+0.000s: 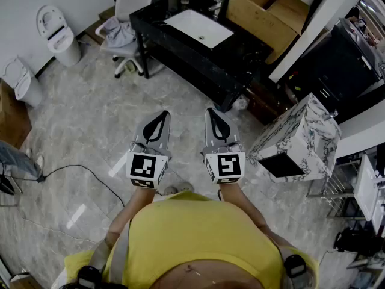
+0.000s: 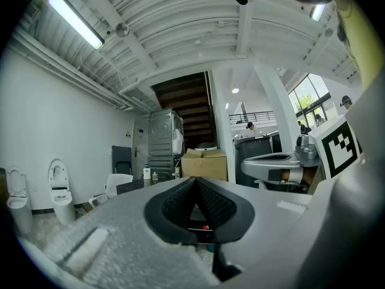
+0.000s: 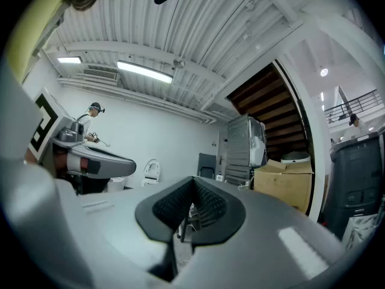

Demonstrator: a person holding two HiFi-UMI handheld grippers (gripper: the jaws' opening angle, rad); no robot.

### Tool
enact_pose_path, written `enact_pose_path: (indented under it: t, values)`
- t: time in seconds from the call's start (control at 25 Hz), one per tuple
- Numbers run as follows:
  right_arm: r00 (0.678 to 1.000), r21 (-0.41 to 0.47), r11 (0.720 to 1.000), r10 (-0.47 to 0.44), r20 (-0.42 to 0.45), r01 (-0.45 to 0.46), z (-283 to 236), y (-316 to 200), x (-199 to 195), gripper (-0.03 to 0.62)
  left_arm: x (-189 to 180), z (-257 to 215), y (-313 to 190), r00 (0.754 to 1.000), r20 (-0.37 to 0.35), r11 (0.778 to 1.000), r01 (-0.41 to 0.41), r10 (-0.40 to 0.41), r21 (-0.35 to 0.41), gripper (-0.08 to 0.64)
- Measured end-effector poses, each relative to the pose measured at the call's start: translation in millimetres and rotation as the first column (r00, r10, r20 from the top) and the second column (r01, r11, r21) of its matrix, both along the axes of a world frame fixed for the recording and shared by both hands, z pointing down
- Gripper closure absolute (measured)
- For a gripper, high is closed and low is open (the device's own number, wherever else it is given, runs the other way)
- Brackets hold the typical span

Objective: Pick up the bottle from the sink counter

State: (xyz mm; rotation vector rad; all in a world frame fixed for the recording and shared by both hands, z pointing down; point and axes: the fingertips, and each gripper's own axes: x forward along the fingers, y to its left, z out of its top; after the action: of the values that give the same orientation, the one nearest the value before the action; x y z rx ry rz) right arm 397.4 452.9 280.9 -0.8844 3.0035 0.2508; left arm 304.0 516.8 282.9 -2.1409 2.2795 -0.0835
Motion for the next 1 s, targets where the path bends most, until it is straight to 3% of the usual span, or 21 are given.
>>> enact_pose_path:
  t: [0.48,0.8,0.88,1.0]
  values:
    - [0.998,0.007,0.998,-0.063,0.013,0.063,8,-14,15,0.591,25,7,-20,1.000,0.003,1.000,0.025,-0.025,0.003,0.557]
    - [0.998,-0.034,0.997,-0.065,0.004,0.065,26,-44,-2,0.591,8,23,-52,1.000,-0.007,1.000,0.006,-0.006,-0.010,0.555]
    - [0.998,-0.033,0.997,-0.067,-0.002,0.067,30,-55,-15,0.591,-1,28,-67,1.000,-0.017,1.000,-0.023,0.023,-0.012,0.459]
    - [0.998,-0.037,0.997,-0.061,-0.008,0.060,39,-76,-41,0.591,-22,36,-91,0.998,-0.033,0.998,-0.052,0.051,-0.019,0.459]
